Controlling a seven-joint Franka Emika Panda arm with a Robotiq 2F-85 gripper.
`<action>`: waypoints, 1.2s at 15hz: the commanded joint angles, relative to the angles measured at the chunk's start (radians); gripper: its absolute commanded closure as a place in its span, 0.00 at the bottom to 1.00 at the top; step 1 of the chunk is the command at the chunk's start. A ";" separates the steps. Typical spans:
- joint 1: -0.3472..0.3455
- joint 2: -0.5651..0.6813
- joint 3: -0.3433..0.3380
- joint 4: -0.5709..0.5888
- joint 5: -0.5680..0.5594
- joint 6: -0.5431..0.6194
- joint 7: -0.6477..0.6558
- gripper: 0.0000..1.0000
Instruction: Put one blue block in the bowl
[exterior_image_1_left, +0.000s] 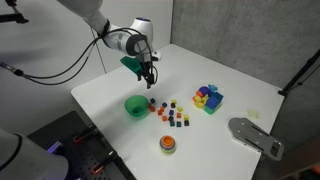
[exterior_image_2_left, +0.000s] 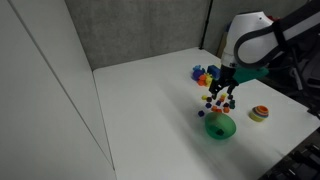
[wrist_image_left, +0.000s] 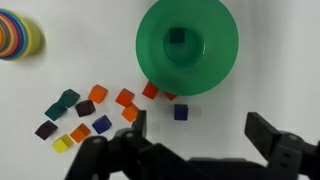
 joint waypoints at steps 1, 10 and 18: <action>0.032 0.131 -0.017 0.096 -0.001 0.084 0.027 0.00; 0.111 0.383 -0.100 0.233 -0.002 0.269 0.078 0.00; 0.146 0.495 -0.136 0.283 0.010 0.308 0.097 0.00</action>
